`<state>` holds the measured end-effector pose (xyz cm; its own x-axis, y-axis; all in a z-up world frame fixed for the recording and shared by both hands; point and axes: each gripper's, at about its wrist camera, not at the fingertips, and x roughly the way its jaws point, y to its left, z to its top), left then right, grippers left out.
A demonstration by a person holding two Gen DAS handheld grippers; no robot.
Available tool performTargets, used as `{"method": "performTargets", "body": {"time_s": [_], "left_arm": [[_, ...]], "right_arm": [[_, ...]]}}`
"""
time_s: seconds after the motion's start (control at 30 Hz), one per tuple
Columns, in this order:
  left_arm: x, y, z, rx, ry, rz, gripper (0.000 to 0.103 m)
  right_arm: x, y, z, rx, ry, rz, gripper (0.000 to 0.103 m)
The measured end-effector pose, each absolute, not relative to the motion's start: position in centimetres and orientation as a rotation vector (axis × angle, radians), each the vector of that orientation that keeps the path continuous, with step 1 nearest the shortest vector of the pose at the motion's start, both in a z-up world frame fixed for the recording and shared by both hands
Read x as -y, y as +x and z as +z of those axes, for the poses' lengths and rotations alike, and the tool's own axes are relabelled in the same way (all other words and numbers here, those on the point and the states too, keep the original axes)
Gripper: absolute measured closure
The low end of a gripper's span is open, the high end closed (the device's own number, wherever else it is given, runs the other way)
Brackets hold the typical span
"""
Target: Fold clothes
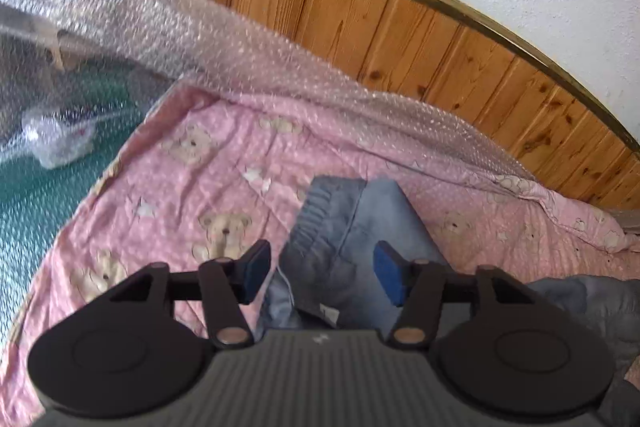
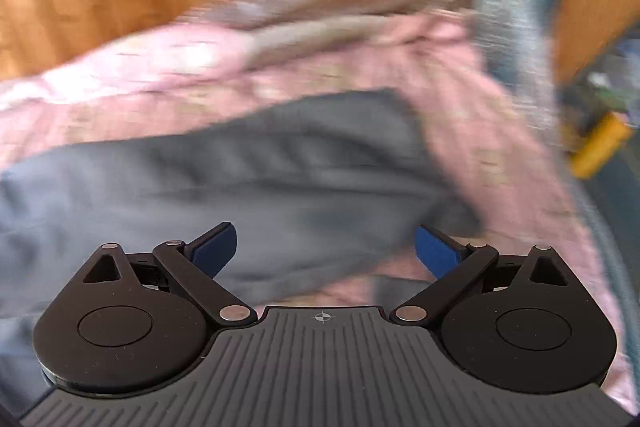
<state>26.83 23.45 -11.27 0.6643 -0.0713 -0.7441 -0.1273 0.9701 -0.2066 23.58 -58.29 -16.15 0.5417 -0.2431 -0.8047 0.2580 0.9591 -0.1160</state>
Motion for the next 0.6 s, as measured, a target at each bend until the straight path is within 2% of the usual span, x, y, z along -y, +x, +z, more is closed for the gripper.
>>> {"method": "performTargets", "body": {"time_s": [0.13, 0.33, 0.5, 0.6], "left_arm": [[-22.4, 30.4, -11.2, -0.87, -0.171, 0.035, 0.036], [-21.2, 34.5, -13.7, -0.963, -0.116, 0.021, 0.035], [-20.1, 36.2, -15.6, -1.002, -0.15, -0.01, 0.029], [-19.1, 37.0, -16.5, -1.025, -0.191, -0.053, 0.029]], "right_arm": [[63.3, 26.0, -17.5, -0.95, 0.031, -0.304, 0.005], [67.4, 30.8, -20.8, -1.041, -0.007, -0.204, 0.004], [68.7, 33.5, -23.6, -1.075, 0.052, -0.13, 0.004], [68.8, 34.2, -24.7, -1.072, 0.068, -0.11, 0.004]]}}
